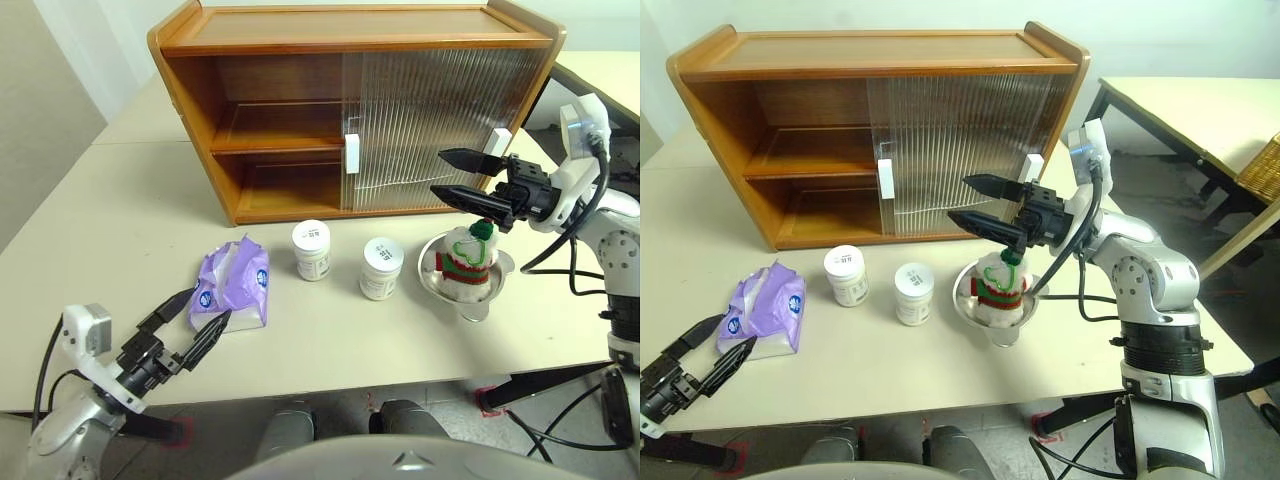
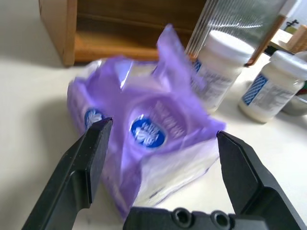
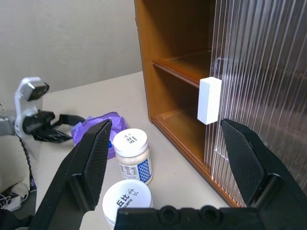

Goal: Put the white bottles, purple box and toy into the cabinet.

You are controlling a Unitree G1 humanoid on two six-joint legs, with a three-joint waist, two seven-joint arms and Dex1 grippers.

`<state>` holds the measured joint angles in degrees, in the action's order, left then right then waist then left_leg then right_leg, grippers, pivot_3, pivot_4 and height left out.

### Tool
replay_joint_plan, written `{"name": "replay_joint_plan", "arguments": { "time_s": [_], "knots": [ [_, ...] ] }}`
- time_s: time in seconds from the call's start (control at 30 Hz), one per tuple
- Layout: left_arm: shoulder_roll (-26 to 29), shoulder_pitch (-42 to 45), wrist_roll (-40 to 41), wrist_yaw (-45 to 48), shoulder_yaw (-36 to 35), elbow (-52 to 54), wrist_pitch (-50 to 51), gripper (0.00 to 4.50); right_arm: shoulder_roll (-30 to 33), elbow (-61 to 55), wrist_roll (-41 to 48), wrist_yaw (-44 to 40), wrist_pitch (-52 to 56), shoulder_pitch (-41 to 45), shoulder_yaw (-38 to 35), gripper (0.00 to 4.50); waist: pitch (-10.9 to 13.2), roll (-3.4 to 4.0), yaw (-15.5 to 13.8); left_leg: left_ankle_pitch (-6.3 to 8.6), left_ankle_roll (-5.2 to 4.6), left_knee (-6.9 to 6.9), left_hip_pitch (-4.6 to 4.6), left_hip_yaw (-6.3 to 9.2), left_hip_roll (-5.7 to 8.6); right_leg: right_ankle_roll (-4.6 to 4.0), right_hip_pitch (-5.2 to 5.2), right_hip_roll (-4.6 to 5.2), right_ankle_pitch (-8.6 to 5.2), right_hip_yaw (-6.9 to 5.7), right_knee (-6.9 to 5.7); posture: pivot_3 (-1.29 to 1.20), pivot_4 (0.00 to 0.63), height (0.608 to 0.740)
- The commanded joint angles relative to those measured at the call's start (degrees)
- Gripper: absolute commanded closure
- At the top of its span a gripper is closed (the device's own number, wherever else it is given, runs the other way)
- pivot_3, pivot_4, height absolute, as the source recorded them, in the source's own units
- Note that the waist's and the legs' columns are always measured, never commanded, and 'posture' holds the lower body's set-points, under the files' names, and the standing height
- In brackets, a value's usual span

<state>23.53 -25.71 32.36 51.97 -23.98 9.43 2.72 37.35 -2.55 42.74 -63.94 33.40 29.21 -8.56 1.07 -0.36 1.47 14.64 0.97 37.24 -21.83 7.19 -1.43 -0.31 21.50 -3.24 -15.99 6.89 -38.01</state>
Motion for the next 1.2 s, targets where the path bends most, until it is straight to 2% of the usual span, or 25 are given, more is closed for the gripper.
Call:
{"name": "replay_joint_plan", "arguments": {
  "time_s": [0.03, 0.17, 0.37, 0.5, 0.83, 1.2],
  "knots": [
    [-1.31, 2.98, -3.38, -1.6, 2.19, -6.94, -2.64, 0.02, 0.6, -0.68, -0.11, 0.15, 0.38, 0.61, -0.29, 0.0, 0.0, 0.01, 0.02, -0.01, -0.01, 0.01, 0.02, 0.0, 0.0, -0.01, 0.0, 0.0, 0.0, 0.02, -0.06, -0.05, 0.037, 0.74],
    [-2.39, 5.19, -4.81, -2.73, 3.35, -11.42, -4.46, 0.02, 0.94, -1.26, 0.07, 0.47, 0.64, 0.29, -0.61, 0.0, -0.02, 0.04, 0.14, -0.02, -0.02, 0.07, 0.04, -0.03, 0.07, -0.01, 0.01, -0.03, 0.01, 0.03, -0.15, -0.06, 0.036, 0.74],
    [-2.39, 5.67, -4.83, -3.32, 4.87, -11.5, -4.76, 0.02, 1.23, -1.59, 0.18, 0.89, 0.6, 0.13, -0.81, 0.0, -0.06, 0.11, 0.09, -0.04, -0.06, 0.1, 0.04, -0.11, 0.16, 0.19, -0.02, -0.06, -0.1, 0.03, -0.16, -0.06, 0.036, 0.74],
    [-1.73, 5.45, -3.7, -3.42, 4.85, -10.84, -3.74, 0.94, 1.08, -1.34, 0.07, 1.0, 0.37, 0.4, -0.62, 0.0, -0.06, 0.11, 0.11, -0.05, -0.06, 0.15, 0.05, -0.14, 0.17, 0.22, -0.03, -0.05, -0.11, 0.03, -0.17, -0.06, 0.036, 0.74],
    [-0.41, 5.05, -1.11, -3.72, 4.3, -6.39, -2.14, 4.39, 0.35, -0.38, -0.49, 0.72, -0.27, 1.28, 0.09, 0.0, -0.06, 0.12, 0.11, -0.04, -0.05, 0.16, 0.02, -0.17, 0.19, 0.21, -0.02, -0.04, -0.12, 0.05, -0.16, -0.05, 0.035, 0.74],
    [2.88, 10.9, 8.06, -5.34, 0.26, 1.17, 4.53, 4.48, -0.14, 1.14, -1.48, -0.18, -1.24, 2.3, 0.64, 0.0, -0.07, 0.07, 0.02, -0.04, -0.05, 0.21, 0.03, -0.28, 0.18, 0.09, -0.02, -0.11, -0.04, 0.04, -0.21, -0.03, 0.024, 0.74]
  ]
}}
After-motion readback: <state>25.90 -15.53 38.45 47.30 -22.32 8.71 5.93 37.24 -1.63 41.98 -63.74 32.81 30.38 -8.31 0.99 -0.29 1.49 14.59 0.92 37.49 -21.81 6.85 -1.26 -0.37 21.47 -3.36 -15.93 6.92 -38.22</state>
